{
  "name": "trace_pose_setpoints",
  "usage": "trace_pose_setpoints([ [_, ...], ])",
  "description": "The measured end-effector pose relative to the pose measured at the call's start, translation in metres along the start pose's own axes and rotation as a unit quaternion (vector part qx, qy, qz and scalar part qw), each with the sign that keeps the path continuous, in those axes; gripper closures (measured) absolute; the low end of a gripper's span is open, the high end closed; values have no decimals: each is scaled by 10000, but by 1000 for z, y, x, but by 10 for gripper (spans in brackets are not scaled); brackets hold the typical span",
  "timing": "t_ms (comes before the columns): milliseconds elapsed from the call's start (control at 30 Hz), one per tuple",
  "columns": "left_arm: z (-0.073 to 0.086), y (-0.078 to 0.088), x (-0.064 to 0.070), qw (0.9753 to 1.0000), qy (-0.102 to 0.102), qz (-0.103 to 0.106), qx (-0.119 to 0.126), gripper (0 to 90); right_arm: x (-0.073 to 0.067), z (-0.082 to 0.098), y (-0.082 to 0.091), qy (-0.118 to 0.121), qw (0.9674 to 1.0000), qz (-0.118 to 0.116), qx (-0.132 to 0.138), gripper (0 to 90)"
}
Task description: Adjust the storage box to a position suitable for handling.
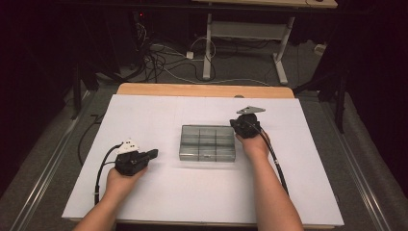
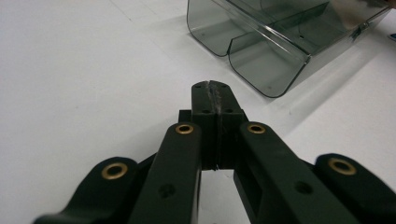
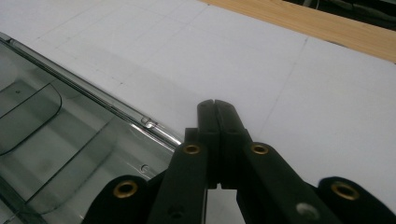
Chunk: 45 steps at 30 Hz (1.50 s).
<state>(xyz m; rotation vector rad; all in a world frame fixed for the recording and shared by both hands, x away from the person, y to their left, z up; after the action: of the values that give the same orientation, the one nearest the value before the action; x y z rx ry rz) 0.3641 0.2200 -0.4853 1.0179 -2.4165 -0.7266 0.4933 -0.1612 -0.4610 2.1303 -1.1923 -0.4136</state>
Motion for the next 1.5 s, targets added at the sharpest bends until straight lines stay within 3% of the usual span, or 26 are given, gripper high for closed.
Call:
trace_pose_setpoints([
  [267, 1, -1, 3, 9999, -49, 58, -78, 872, -18, 2, -1, 192, 9998, -114, -15, 900],
  [433, 1, -3, 5, 9998, -65, 121, -163, 872, -22, 4, 2, 191, 9998, 8, -10, 900],
  [533, -1, -8, 9, 9995, -143, 147, -222, 872, -20, 11, 15, 118, 9997, 187, 72, 900],
  [733, -11, -24, 22, 9980, -397, 273, -406, 875, -17, 32, 43, -54, 9997, 119, 210, 900],
  [800, -12, -27, 27, 9973, -489, 224, -502, 875, -19, 45, 62, -88, 9993, 82, 357, 900],
  [967, -10, -28, 31, 9971, -464, 211, -556, 875, -24, 60, 83, -105, 9986, 39, 509, 900],
  [1033, -9, -27, 36, 9966, -460, 401, -547, 876, -30, 70, 95, -79, 9982, -16, 598, 900],
  [1100, -8, -27, 39, 9962, -505, 406, -575, 875, -35, 77, 100, -52, 9981, -45, 618, 900],
  [1300, -2, -17, 41, 9972, -444, 300, -527, 871, -48, 96, 113, -147, 9963, -165, 831, 900],
  [1500, 11, 11, 43, 9985, -470, 255, -100, 824, -56, 110, 118, -208, 9952, -258, 923, 900],
])
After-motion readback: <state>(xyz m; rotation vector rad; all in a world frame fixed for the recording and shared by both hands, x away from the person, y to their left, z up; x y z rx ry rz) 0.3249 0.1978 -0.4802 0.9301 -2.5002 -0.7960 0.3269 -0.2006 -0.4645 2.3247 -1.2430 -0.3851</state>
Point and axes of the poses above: each handheld gripper's, and its own axes: y roughly backward along the jaws, z roughly out of its underside, x roughly to its right, the point moved 1 cm from there along -y, roughly forward along the jaws, and after that the axes turned 5 degrees about -x, right-handed, at the moved point
